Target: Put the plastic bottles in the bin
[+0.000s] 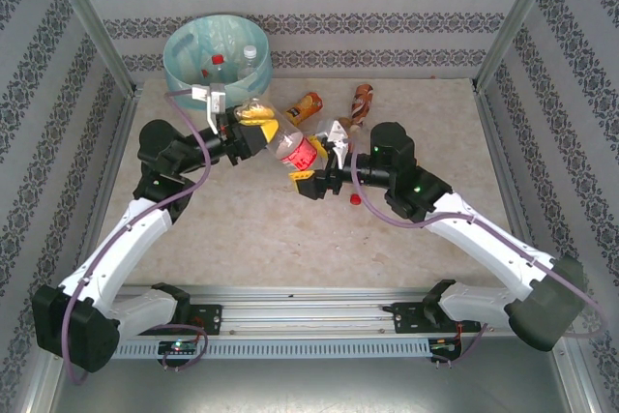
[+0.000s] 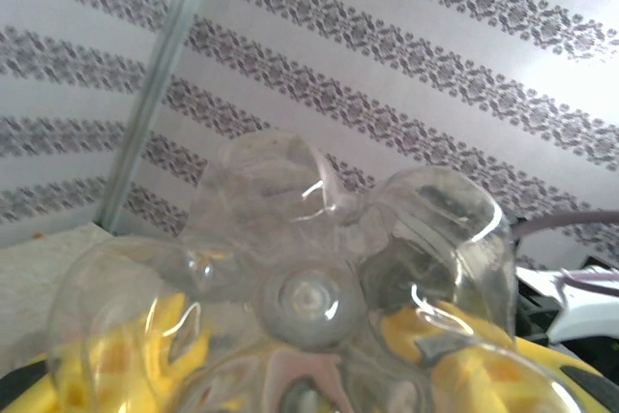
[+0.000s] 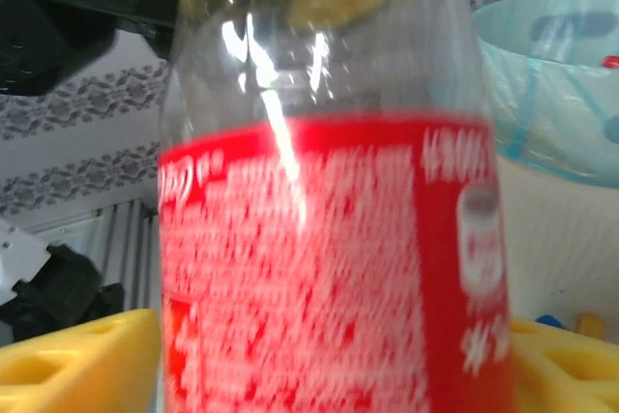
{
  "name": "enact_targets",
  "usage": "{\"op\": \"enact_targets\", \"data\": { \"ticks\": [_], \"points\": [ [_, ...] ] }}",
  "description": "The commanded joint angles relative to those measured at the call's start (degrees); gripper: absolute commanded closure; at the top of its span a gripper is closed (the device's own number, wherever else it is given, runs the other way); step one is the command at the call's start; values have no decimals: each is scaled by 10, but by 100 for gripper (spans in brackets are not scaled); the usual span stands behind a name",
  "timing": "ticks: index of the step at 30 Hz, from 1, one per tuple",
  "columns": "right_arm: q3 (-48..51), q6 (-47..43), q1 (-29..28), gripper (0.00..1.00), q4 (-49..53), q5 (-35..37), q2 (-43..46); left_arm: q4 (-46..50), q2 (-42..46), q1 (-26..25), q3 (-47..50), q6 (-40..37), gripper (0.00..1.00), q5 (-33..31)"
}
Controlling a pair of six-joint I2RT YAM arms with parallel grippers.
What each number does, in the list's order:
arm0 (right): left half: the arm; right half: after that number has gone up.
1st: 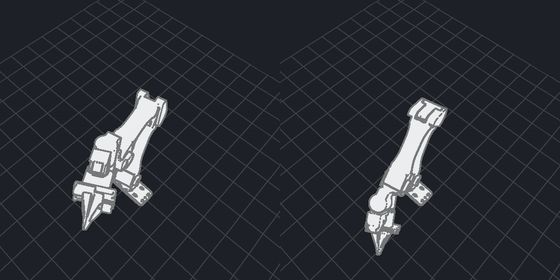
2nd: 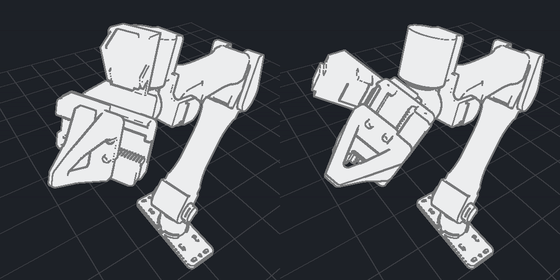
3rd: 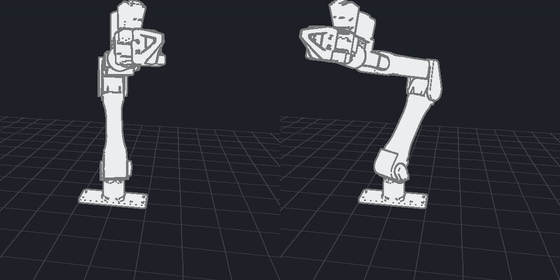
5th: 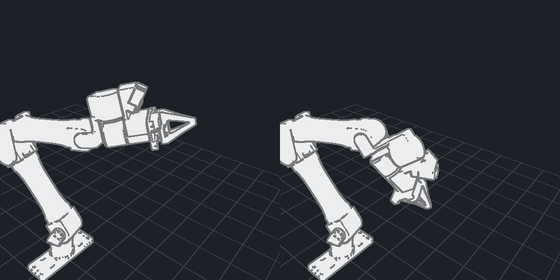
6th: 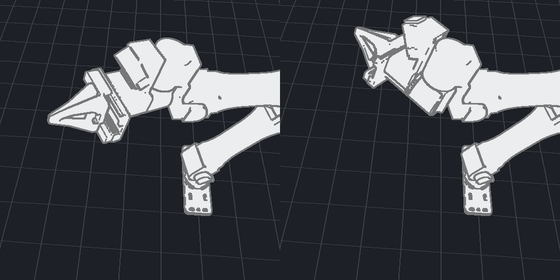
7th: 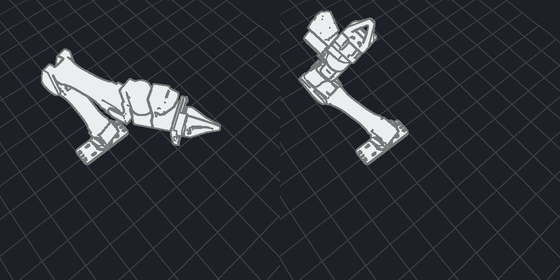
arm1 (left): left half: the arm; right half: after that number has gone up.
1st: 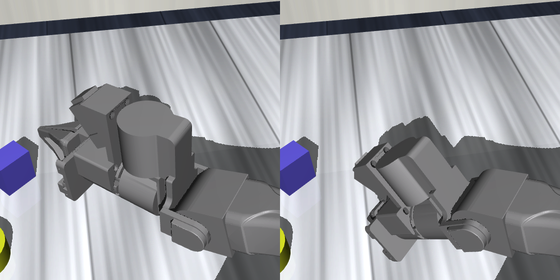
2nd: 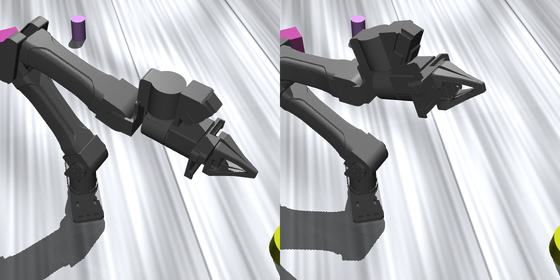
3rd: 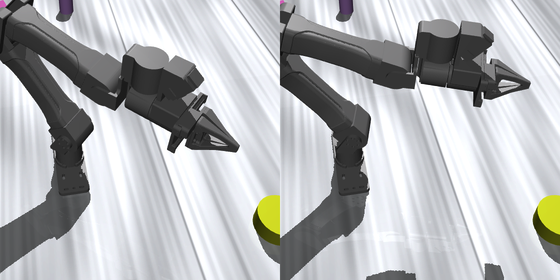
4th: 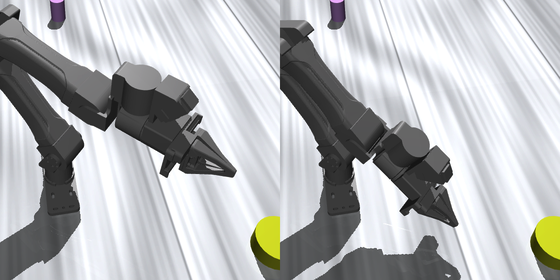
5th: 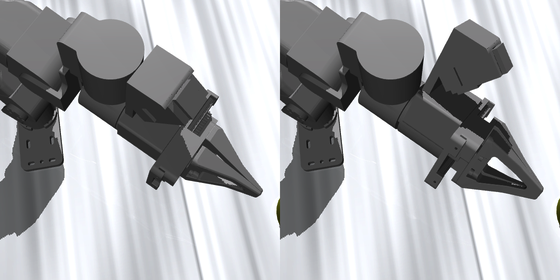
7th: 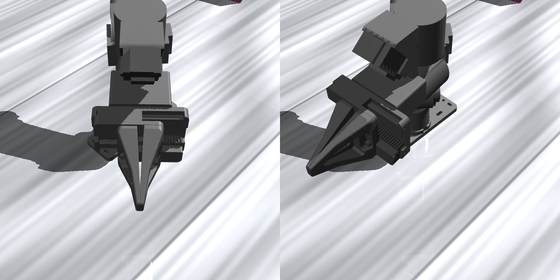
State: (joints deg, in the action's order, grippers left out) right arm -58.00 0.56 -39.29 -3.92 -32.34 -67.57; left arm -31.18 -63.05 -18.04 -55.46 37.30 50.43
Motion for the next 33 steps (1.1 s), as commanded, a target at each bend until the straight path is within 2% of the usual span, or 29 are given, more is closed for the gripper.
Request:
{"op": "enact_targets", "data": {
  "ticks": [1, 4, 7, 10, 16, 21, 24, 33],
  "points": [
    [-14, -8, -5, 9, 1, 130, 32, 60, 26, -4, -66, -74, 65, -75],
    [-10, -2, -5, 5, -6, 203, 55, 172, 18, -3, -141, -156, 65, -183],
    [-27, 9, -5, 4, -8, 183, 55, 266, -17, 7, -228, -217, 69, -300],
    [-66, 27, -7, 4, -4, 172, 25, 330, -75, 37, -318, -224, 75, -387],
    [-194, 61, -7, 7, 21, 236, -94, 401, -207, 100, -480, -270, 76, -432],
    [-279, 81, -18, 10, 20, 219, -173, 409, -285, 131, -545, -320, 76, -462],
    [-303, 80, -34, 11, 25, 215, -198, 455, -324, 146, -587, -328, 77, -483],
    [-286, 74, -59, 11, 32, 229, -202, 505, -352, 153, -579, -367, 77, -485]
  ]
}}
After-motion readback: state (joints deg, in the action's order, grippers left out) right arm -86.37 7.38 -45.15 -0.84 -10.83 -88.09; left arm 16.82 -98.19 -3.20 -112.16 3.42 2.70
